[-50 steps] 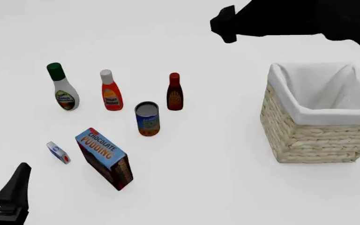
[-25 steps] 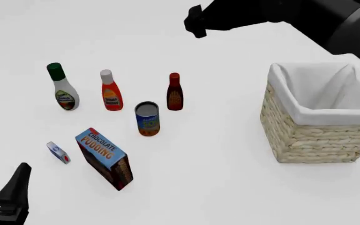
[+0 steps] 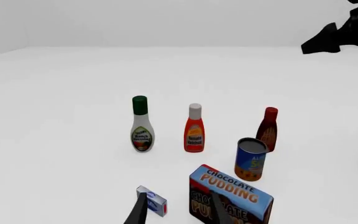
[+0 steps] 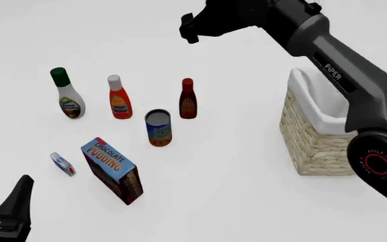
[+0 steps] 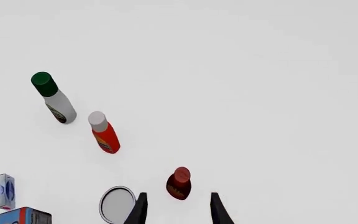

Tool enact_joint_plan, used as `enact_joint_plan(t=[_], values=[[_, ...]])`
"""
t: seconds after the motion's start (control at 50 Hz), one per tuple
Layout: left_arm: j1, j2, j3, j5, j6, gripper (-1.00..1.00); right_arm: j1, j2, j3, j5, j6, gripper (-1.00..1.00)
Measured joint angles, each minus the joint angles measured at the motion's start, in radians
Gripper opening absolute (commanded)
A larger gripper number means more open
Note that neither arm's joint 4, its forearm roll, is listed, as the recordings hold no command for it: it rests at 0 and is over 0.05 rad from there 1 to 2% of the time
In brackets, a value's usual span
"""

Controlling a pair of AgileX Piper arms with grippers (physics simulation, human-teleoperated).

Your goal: Pick the bbq sauce and place it in the basket.

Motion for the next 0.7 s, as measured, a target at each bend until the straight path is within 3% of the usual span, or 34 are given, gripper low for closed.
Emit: enact_joint_plan(t=[0.42, 0.7], values=[[0.001, -0.001, 0.0, 0.0, 0.0, 1.0, -0.019, 0.313, -0.432, 0.168, 0.026, 1.0], [0.001, -0.001, 0.0, 0.0, 0.0, 1.0, -0.019, 0.429, -0.56, 0.213, 0.04, 1.0]])
